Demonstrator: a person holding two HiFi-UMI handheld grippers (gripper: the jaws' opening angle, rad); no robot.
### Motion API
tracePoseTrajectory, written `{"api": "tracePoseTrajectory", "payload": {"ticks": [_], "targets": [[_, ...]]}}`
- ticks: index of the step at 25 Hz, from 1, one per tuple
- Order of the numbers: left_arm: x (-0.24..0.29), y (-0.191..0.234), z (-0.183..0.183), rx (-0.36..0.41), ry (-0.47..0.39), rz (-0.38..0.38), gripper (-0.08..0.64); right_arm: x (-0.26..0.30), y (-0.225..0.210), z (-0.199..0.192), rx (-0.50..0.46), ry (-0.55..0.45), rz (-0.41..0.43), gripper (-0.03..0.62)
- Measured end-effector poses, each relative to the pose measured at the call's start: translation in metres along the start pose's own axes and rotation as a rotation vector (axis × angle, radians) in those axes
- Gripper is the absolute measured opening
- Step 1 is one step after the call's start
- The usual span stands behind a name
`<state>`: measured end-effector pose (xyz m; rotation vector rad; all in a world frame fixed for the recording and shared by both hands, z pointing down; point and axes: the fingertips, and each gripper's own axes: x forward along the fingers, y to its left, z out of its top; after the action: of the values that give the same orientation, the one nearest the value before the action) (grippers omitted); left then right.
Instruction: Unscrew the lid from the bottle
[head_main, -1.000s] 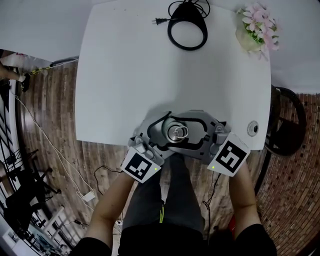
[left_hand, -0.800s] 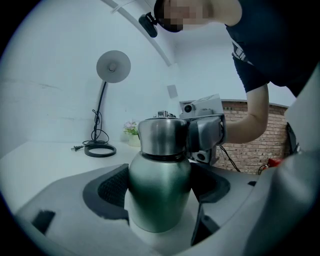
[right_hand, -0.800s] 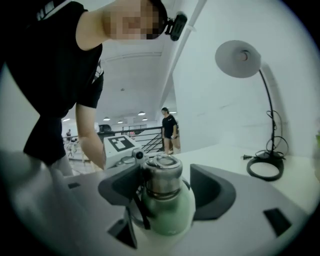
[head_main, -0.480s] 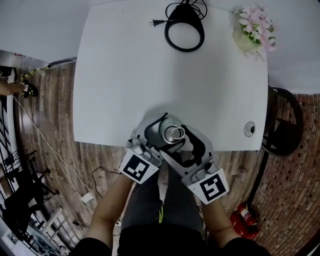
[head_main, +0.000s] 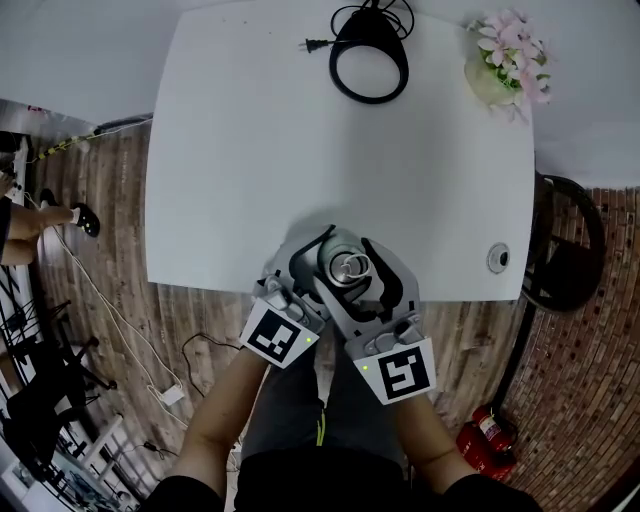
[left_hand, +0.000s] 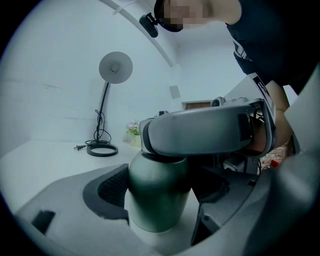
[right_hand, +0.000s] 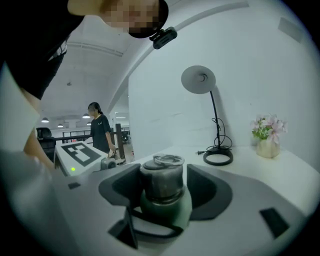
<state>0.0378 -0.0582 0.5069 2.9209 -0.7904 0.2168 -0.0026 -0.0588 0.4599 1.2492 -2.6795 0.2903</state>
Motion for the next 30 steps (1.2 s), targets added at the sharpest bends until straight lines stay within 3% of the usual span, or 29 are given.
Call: {"api": "tracePoseTrajectory", "payload": {"ticks": [4,7,13,17,19,22,30], "targets": [[0.000,0.000,-0.001,-0.004,-0.002,0.000,0.367,-0.001,0.005,-0.004,-0.042,0.036,0.079,0.268],[0.000,0.000,0.000,0.000,-0.006,-0.001,0.367,-0.001,0.009,-0.004,-0.119,0.062,0.200,0.268],[0.000,0.000,0.000,0.003,-0.007,-0.005,0.367,-0.001,0.020,-0.001,-0.231,0.095,0.562,0.270],[-0.001,0.000,0.001,0.011,-0.008,-0.009,0.367,-0.003,0.028,-0.002,-0.319,0.188,0.832,0.268],[0.000,0.001,0.000,0.008,-0.002,-0.008,0.367,-0.004,0.029,-0.005,-0.332,0.261,0.926,0.268],[0.000,-0.001,-0.001,-0.001,-0.004,-0.008,0.367,-0.007,0.029,-0.008,-0.336,0.293,0.957,0.268],[-0.001,0.000,0.000,0.005,-0.004,-0.013,0.367,-0.004,0.027,-0.004,-0.300,0.245,0.908,0.278]]}}
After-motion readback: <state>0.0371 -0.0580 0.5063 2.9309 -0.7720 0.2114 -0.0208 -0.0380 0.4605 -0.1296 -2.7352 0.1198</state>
